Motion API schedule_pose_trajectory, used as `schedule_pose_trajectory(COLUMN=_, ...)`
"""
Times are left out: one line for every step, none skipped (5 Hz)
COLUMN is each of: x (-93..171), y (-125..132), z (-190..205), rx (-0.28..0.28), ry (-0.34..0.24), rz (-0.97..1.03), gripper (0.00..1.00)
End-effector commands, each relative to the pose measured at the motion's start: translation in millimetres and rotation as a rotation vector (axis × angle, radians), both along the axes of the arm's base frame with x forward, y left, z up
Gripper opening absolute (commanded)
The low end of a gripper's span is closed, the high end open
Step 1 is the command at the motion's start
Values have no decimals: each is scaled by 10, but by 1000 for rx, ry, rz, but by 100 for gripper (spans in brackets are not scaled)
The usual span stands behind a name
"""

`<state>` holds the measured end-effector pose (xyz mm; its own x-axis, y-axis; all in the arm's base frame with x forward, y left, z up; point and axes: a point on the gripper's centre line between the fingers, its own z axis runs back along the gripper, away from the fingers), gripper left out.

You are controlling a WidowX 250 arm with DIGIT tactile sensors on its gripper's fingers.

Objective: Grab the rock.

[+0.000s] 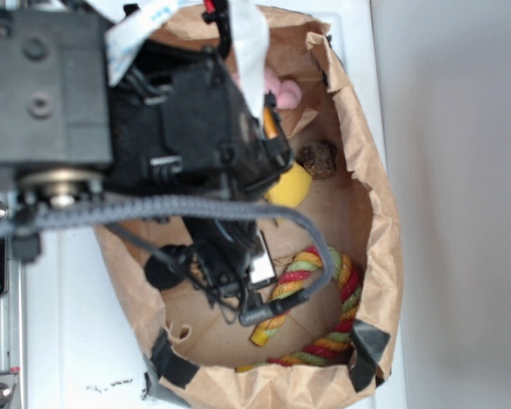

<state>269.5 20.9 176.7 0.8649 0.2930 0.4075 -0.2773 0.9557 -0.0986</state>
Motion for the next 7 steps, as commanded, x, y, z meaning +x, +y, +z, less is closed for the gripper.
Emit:
schedule_pose_trajectory(x=53, y=2, z=103, rx=7, ry=-27, rz=-11, gripper=100)
schedule_pose_trajectory(x=155, y=175, z=-257, rx=61, ry=-18, rz=28, gripper=100)
schedule_pose_trajectory(x=378, y=285, z=-436, rx=104, ry=-4, rz=92, gripper=100)
schedule_pose_trajectory(x=546, y=312, z=-528, rx=126, ry=-15, rz=115, gripper=100)
schedule_pose_trajectory(x=644, y=276, z=-582, rx=115, ry=-44, rz=118, gripper=100)
schedule_pose_trajectory(x=775, y=297, z=-583, rx=90, ry=-80, rz=165, gripper=100)
schedule_pose_trajectory(x=906, y=333, z=-586, rx=93, ry=-105, rz=193, gripper=100)
